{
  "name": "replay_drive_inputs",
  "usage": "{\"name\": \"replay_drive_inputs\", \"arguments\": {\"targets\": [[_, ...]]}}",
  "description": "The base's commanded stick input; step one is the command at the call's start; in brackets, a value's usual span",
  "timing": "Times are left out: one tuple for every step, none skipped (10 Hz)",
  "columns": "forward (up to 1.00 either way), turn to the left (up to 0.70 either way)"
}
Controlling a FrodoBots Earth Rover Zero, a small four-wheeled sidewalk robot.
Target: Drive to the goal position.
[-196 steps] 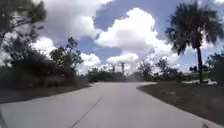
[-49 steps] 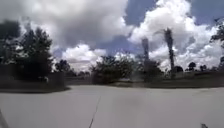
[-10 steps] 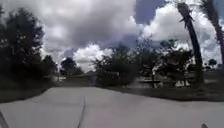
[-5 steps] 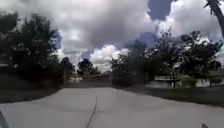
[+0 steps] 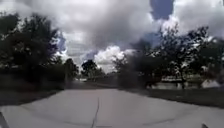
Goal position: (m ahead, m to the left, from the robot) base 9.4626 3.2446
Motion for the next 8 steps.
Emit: {"name": "replay_drive_inputs", "arguments": {"targets": [[0.85, 0.34], [0.85, 0.22], [0.85, 0.0], [0.85, 0.0], [0.85, 0.0], [0.85, 0.0], [0.85, 0.0], [0.85, 0.0]]}}
